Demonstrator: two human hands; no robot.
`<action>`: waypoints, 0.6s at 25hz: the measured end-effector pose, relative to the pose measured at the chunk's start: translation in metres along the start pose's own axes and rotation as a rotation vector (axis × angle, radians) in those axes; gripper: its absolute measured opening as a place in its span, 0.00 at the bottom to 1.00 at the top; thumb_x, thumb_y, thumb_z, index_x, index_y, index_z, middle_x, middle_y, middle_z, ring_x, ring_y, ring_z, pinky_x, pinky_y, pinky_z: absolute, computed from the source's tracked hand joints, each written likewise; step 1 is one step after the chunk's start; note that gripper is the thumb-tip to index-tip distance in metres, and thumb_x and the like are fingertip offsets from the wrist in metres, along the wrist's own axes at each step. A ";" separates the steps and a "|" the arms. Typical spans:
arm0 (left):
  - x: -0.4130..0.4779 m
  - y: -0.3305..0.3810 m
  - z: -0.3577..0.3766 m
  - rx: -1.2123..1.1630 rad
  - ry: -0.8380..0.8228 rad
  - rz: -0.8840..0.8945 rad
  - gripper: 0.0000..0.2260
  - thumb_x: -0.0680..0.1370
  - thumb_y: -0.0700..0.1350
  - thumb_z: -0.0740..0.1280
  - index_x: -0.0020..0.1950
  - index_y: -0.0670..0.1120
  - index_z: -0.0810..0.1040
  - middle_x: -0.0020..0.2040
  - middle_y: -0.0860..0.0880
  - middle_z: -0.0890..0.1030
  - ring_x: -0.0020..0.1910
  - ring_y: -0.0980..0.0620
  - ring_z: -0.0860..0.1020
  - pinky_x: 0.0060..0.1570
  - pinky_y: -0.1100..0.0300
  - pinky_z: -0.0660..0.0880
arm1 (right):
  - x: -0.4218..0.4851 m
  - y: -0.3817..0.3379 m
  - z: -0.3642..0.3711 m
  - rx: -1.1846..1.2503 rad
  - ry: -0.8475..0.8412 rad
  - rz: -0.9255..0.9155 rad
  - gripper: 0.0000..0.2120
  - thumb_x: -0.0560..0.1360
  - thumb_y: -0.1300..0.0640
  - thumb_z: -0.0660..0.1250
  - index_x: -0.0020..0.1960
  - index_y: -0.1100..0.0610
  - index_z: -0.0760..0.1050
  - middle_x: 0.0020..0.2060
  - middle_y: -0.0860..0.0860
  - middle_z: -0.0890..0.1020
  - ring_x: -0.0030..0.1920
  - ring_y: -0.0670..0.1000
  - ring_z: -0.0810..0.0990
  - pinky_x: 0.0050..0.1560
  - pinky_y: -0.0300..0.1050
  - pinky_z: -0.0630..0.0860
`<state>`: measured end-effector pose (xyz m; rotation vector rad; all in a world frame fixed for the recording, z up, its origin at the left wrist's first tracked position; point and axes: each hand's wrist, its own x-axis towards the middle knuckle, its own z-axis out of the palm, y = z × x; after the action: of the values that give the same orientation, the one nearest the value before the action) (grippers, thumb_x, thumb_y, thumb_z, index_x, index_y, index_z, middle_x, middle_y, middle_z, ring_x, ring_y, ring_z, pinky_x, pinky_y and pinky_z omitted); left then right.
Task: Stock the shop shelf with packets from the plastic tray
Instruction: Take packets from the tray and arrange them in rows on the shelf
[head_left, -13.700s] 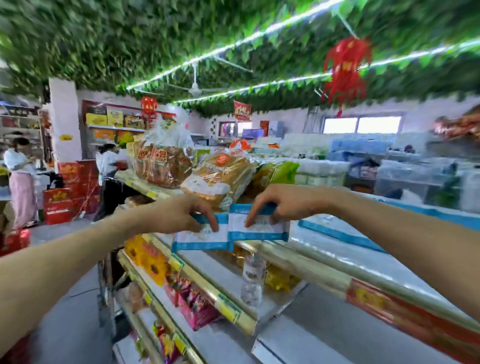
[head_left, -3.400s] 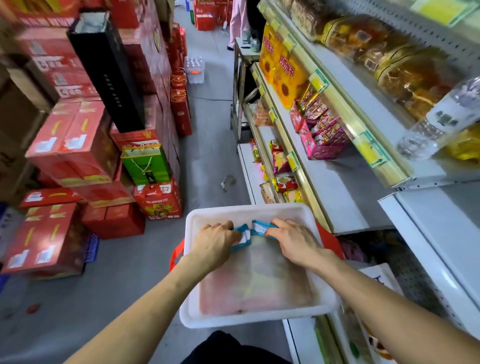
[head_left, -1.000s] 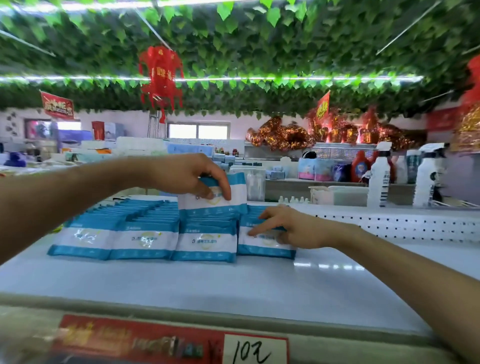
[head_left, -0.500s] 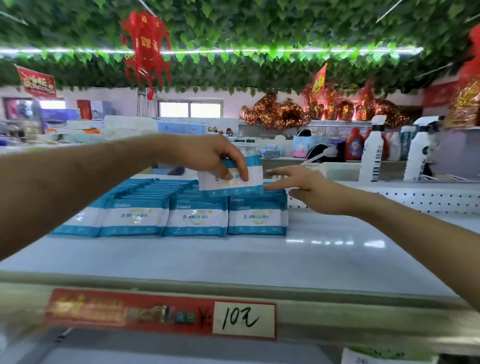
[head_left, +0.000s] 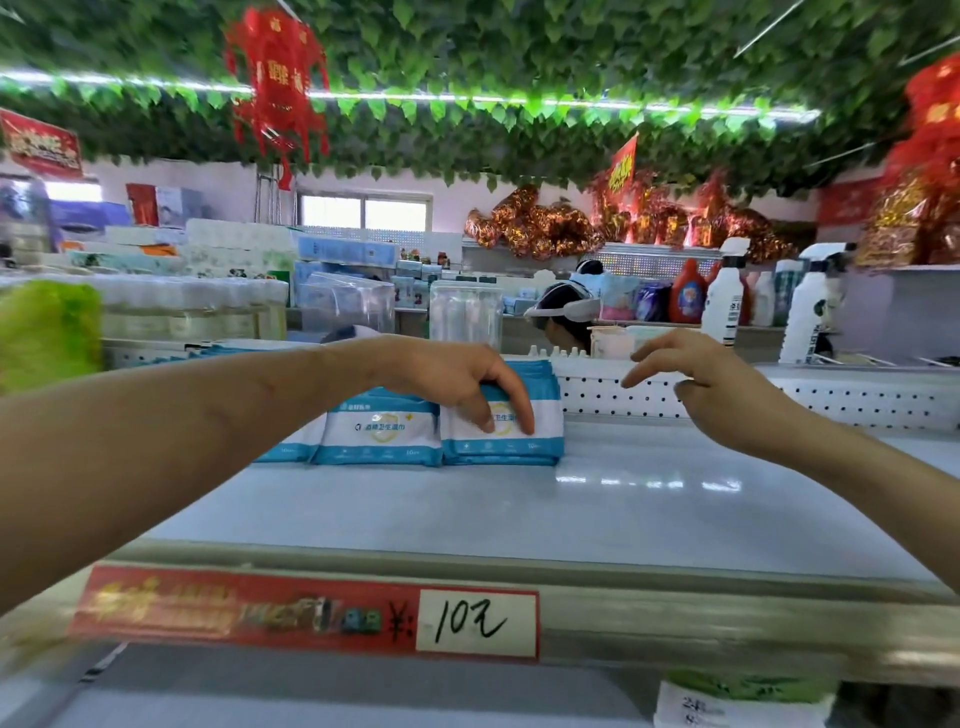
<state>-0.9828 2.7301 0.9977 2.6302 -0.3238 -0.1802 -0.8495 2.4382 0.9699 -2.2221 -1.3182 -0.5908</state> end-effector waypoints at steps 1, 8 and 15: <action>0.000 0.001 0.000 -0.013 -0.011 0.004 0.15 0.79 0.35 0.70 0.61 0.52 0.85 0.65 0.59 0.79 0.64 0.53 0.77 0.63 0.57 0.79 | 0.001 -0.004 0.000 0.007 0.004 -0.010 0.32 0.72 0.79 0.57 0.53 0.45 0.84 0.62 0.42 0.76 0.64 0.41 0.69 0.65 0.41 0.64; 0.010 -0.013 0.010 0.135 0.079 0.077 0.13 0.76 0.38 0.75 0.54 0.56 0.86 0.64 0.58 0.72 0.67 0.56 0.70 0.70 0.57 0.68 | 0.005 -0.025 0.000 0.037 0.028 -0.070 0.32 0.73 0.77 0.57 0.52 0.43 0.84 0.62 0.41 0.76 0.67 0.43 0.70 0.61 0.33 0.64; -0.015 -0.027 0.001 0.223 0.351 0.066 0.10 0.80 0.44 0.72 0.59 0.56 0.79 0.62 0.59 0.75 0.61 0.58 0.74 0.64 0.59 0.75 | 0.003 -0.042 0.013 0.037 -0.024 -0.068 0.24 0.78 0.71 0.62 0.60 0.44 0.81 0.63 0.42 0.75 0.66 0.43 0.71 0.67 0.44 0.71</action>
<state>-0.9922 2.7563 0.9854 2.7967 -0.3233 0.3555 -0.8844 2.4656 0.9696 -2.1680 -1.4103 -0.5609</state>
